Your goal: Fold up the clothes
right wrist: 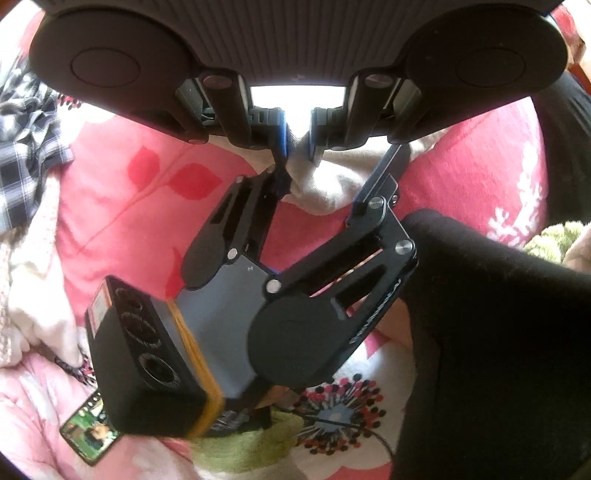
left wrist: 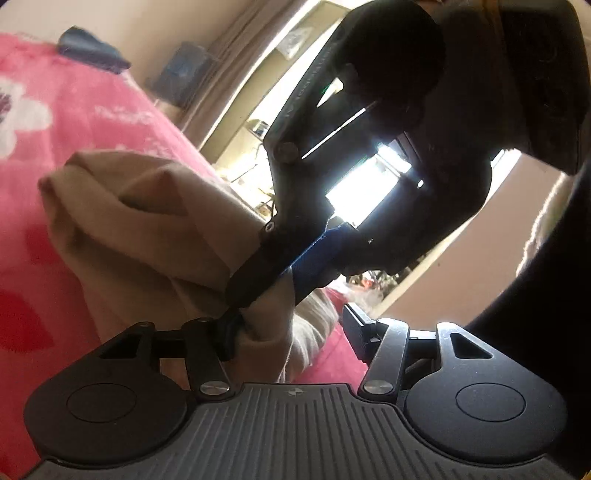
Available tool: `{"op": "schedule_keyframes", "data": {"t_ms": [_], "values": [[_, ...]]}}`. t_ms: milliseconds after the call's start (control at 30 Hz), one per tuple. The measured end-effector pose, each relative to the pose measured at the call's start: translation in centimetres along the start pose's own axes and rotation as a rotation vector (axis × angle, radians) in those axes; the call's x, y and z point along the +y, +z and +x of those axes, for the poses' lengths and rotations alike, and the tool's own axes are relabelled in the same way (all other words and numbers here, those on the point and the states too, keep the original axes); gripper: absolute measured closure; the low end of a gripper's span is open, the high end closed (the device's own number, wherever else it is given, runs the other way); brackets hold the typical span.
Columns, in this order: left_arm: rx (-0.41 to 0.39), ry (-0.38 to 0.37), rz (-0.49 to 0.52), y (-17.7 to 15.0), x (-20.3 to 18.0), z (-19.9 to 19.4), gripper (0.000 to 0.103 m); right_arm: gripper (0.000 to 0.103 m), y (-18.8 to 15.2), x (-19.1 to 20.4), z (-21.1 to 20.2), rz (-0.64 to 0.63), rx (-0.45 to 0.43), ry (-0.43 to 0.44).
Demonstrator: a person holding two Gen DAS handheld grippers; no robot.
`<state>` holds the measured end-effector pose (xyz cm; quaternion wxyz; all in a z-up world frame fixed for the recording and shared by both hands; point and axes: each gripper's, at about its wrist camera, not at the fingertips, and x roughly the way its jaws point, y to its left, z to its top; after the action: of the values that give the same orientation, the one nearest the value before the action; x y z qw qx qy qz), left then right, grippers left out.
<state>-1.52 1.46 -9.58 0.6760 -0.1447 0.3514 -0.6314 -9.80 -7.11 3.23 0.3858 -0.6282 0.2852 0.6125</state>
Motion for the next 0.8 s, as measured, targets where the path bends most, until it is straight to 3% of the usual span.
{"op": "schedule_keyframes", "data": {"t_ms": [67, 200, 333, 400, 500, 567, 633, 700, 800], "values": [[-0.012, 0.017, -0.050, -0.7, 0.4, 0.0, 0.045, 0.091, -0.2, -0.1, 0.6, 0.012, -0.010, -0.002], [-0.098, 0.121, -0.124, -1.9, -0.4, -2.1, 0.045, 0.091, -0.3, -0.2, 1.3, 0.041, -0.034, -0.007], [-0.168, 0.215, -0.093, -2.2, -2.3, -4.3, 0.044, 0.091, -0.6, 0.1, 0.7, 0.036, -0.037, -0.011], [-0.147, 0.213, -0.053, -1.9, -2.9, -4.0, 0.044, 0.091, -0.6, 0.2, 0.4, 0.027, -0.036, -0.015], [-0.042, 0.188, 0.015, -1.9, -3.2, -1.6, 0.043, 0.091, -0.8, -0.1, 0.3, 0.016, -0.037, -0.020], [-0.014, 0.146, 0.019, -2.3, -3.1, -0.9, 0.036, 0.091, -0.6, 0.2, 0.5, 0.007, -0.036, -0.017], [0.008, 0.120, 0.014, -1.9, -2.7, -0.5, 0.035, 0.091, 0.0, 1.0, 1.0, -0.007, -0.029, -0.012], [0.001, 0.094, -0.030, -1.6, -1.6, -1.3, 0.037, 0.091, -0.1, 1.2, 1.3, -0.013, -0.028, -0.026], [-0.082, 0.102, -0.136, -1.4, -0.1, -4.3, 0.039, 0.091, -0.6, 0.8, 0.7, 0.043, -0.042, -0.041]]}}
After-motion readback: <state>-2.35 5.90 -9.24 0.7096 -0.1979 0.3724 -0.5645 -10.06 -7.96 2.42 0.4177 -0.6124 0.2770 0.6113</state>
